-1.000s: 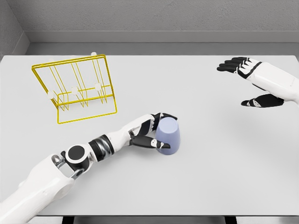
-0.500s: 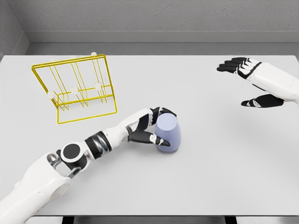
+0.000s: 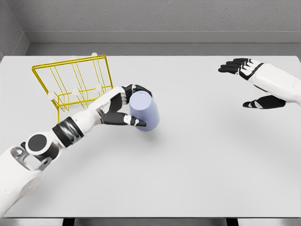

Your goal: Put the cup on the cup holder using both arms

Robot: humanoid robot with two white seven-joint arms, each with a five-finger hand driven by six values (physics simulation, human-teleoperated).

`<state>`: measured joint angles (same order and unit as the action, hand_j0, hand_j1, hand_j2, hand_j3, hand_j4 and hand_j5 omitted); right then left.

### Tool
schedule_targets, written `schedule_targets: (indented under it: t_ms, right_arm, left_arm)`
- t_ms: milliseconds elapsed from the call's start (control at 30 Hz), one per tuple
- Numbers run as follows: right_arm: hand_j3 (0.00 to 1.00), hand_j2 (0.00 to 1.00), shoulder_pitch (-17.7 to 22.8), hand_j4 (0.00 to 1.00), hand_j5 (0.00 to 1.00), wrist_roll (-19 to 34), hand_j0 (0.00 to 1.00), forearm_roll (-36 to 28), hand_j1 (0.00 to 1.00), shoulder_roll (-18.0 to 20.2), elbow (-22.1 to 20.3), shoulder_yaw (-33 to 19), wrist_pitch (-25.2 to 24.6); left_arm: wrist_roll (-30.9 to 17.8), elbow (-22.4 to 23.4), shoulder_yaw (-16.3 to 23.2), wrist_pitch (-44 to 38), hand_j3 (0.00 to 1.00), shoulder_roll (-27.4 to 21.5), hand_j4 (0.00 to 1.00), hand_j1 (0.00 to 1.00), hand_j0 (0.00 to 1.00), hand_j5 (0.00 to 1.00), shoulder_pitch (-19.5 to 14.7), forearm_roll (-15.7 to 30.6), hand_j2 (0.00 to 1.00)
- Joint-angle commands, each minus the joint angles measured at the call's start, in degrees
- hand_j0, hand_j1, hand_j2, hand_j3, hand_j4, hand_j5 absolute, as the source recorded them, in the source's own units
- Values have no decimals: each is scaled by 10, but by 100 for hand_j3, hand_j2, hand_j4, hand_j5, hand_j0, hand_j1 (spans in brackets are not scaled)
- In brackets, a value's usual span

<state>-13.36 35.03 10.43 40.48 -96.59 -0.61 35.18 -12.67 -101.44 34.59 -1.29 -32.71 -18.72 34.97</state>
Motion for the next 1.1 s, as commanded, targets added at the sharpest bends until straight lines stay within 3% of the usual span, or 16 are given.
schedule_targets:
  t_ms: [0,233,1067]
  right_arm:
    - [100,100,0,100,100,0,100,-4,100,0,-1,0,-2]
    - [100,100,0,100,100,0,100,-3,100,0,3,0,-2]
    - [100,100,0,100,100,0,100,-3,100,0,3,0,-2]
  left_arm:
    - [0,-8,-17,1,59,-18,59,59,59,59,0,10,59]
    - [0,-17,-37,10,59,-52,59,59,59,59,-4,22,59]
    - [0,-17,-85,38,60,-102,60,60,60,60,-15,61,60]
